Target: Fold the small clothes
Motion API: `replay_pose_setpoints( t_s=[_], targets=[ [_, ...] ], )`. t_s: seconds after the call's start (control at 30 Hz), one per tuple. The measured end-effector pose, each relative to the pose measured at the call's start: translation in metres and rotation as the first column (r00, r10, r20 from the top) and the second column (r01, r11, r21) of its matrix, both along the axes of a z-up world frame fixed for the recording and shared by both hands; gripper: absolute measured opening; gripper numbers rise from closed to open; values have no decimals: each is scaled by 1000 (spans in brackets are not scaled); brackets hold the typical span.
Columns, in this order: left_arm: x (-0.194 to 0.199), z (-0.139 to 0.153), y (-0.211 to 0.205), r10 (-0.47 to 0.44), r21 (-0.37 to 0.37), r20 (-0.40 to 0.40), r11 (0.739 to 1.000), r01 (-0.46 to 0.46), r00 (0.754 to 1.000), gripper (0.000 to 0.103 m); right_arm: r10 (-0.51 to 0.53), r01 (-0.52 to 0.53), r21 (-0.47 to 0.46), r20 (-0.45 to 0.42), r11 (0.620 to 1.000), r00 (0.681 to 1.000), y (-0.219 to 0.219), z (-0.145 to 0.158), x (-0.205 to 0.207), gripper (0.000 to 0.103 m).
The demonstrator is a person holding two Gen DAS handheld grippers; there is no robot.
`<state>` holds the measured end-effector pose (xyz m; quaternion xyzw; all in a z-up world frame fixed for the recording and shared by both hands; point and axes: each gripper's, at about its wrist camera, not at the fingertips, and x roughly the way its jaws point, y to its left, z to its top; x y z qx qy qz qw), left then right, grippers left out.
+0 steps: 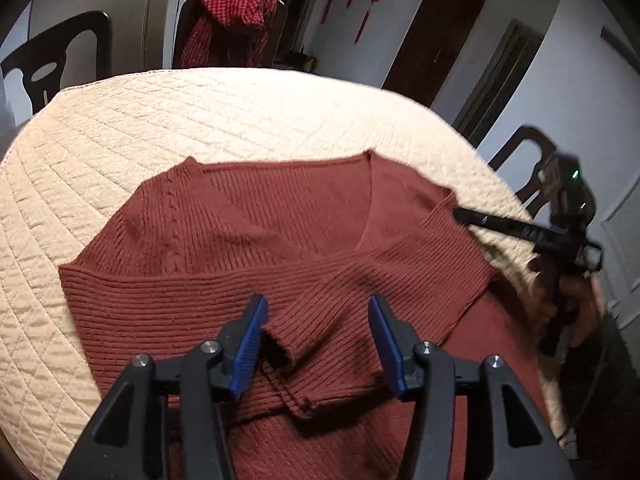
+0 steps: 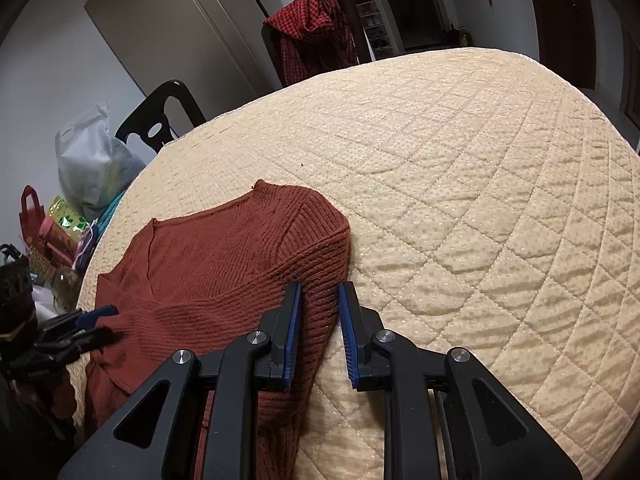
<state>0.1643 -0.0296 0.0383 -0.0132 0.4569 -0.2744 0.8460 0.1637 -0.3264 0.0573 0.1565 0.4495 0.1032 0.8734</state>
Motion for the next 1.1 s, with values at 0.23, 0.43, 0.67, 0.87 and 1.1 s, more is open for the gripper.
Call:
replay_pose_setpoints(
  t_s=[0.23,0.43,0.67,0.87,1.1],
  targets=[
    [-8,11,-18,12,106,140,994,-27,990,6,8,-7,-21,3,1000,1000,2,1,2,19],
    [10,27,-19,17,83,169,996,-31,986,7,-14,14,-39,6,999,1000,-1,-1,3,18],
    [10,13,0,99,107,102,988,-110,990,26,41,-39,-28,76,999,996,5,28,-27,18],
    [-24,32,-3,47,71,176,996,-61,983,28,202,-194,-147,40,970,979,41,19,-59,10],
    [-43,-1,-18,-17,150,110,989,0,994,28,207,-198,-214,21,957,978,44,12,-67,8]
  ],
)
